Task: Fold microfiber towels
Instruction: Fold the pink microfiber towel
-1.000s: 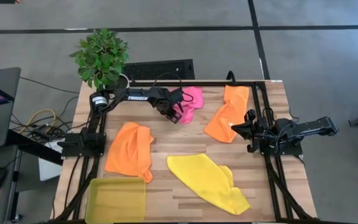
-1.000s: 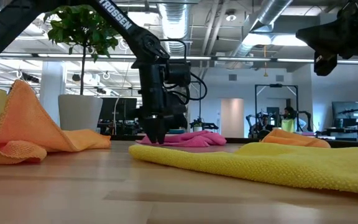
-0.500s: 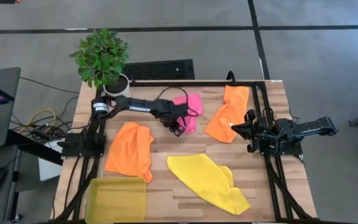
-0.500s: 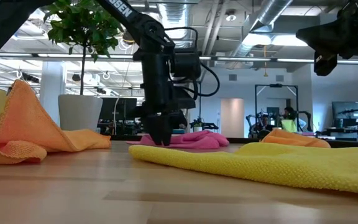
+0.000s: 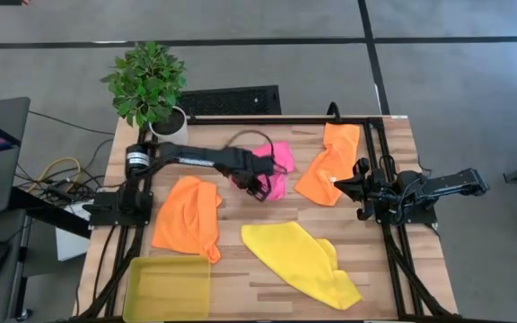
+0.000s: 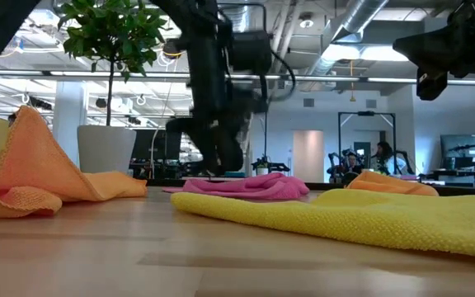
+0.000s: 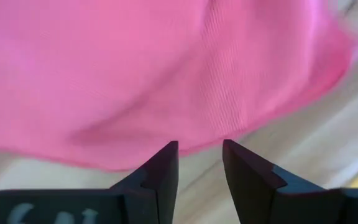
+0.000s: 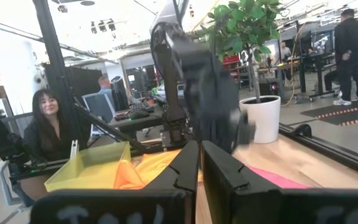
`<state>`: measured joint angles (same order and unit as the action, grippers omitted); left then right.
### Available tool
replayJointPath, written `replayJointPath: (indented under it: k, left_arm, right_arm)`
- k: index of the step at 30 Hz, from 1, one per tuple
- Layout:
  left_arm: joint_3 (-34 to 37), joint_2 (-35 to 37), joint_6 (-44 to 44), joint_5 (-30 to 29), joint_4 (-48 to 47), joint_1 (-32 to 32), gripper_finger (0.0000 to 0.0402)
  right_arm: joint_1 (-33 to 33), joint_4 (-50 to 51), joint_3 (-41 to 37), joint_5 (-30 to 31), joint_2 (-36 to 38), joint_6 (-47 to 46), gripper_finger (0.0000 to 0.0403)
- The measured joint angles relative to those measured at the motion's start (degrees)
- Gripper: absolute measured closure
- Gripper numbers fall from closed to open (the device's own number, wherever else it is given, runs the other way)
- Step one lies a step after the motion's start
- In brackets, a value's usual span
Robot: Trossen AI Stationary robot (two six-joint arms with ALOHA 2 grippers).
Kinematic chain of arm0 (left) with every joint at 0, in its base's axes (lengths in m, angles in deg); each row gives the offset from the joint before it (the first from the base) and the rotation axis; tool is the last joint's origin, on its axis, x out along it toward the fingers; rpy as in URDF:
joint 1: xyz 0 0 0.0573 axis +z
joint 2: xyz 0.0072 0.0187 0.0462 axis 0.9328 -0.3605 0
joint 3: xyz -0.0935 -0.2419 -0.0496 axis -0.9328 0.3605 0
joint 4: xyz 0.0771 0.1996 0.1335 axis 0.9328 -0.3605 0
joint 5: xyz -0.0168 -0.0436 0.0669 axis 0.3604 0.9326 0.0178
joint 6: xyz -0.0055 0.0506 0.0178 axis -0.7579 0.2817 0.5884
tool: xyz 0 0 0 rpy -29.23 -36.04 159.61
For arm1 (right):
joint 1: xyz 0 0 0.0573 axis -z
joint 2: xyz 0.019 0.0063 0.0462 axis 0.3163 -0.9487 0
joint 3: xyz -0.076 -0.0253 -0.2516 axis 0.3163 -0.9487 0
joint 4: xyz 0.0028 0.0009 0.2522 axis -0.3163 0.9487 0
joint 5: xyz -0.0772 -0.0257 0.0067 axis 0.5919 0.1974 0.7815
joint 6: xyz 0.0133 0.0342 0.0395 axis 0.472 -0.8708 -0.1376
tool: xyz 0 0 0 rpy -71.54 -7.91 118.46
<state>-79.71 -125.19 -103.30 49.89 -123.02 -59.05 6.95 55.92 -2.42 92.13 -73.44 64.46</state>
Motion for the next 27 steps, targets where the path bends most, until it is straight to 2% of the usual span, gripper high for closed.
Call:
replayJointPath:
  k: [2,6,13,20,27]
  left_arm:
    - [-0.9,1.5,-0.2,-2.1,-4.1,1.7,0.0283]
    - [-0.7,4.0,-0.6,-2.6,-9.3,6.1,0.0283]
    - [-0.7,3.9,0.5,-2.9,-16.0,13.2,0.0283]
    - [6.9,3.6,0.8,1.8,-9.3,17.6,0.0283]
    - [11.5,3.6,1.3,0.6,-2.7,18.2,0.0283]
  right_arm:
    - [0.0,0.0,0.0,0.0,0.0,0.0,0.0359]
    - [0.0,0.0,0.0,0.0,0.0,0.0,0.0359]
    - [0.0,0.0,0.0,0.0,0.0,0.0,0.0359]
    - [0.0,0.0,0.0,0.0,0.0,0.0,0.0359]
    - [0.0,0.0,0.0,0.0,0.0,0.0,0.0359]
